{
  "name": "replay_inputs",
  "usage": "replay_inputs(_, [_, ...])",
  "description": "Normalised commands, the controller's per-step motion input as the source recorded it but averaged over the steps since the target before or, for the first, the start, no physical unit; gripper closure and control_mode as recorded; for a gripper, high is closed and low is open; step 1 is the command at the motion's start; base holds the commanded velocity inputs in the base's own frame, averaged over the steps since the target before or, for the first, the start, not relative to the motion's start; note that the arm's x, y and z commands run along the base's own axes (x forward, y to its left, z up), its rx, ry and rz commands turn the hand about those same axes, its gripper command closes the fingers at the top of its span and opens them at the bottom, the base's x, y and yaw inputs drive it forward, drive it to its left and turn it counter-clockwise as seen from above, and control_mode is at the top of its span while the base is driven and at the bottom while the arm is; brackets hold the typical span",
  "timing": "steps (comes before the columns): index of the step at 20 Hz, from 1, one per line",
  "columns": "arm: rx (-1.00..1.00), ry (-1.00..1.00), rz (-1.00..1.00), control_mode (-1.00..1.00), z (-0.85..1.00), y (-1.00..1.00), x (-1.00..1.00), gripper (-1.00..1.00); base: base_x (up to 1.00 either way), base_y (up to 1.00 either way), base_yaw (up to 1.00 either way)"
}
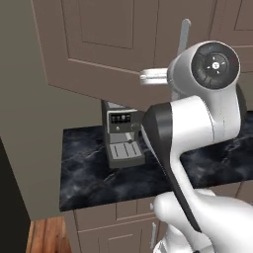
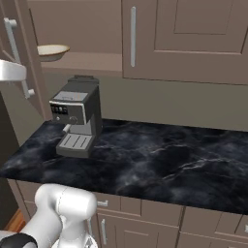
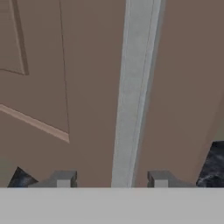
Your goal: Move the bowls from the cabinet to the plates on the dining table.
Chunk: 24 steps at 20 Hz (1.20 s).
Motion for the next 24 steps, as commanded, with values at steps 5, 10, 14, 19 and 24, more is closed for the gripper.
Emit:
replay_inputs(5, [-0.03,-0.09,-0.03,-1.00,-0.01,0.11,-0.53,-1.00,0.00,0.00,0.00])
replay_inputs(10, [0.03,-0.06,0.01,-1.00,0.19,-0.33,-0.48,-1.00,0.00,0.00,0.00])
replay_inputs(14, [0.10,0.00,0.07,-1.00,0.08,-0.33,-0.37,-1.00,0.00,0.00,0.00])
replay_inputs(19, [0.12,0.00,0.11,-1.00,0.07,-0.20,-0.24,-1.00,0.00,0.00,0.00])
replay_inputs(24, [0.06,-0.02,0.09,-1.00,0.15,-0.29,-0.17,-1.00,0.00,0.00,0.00])
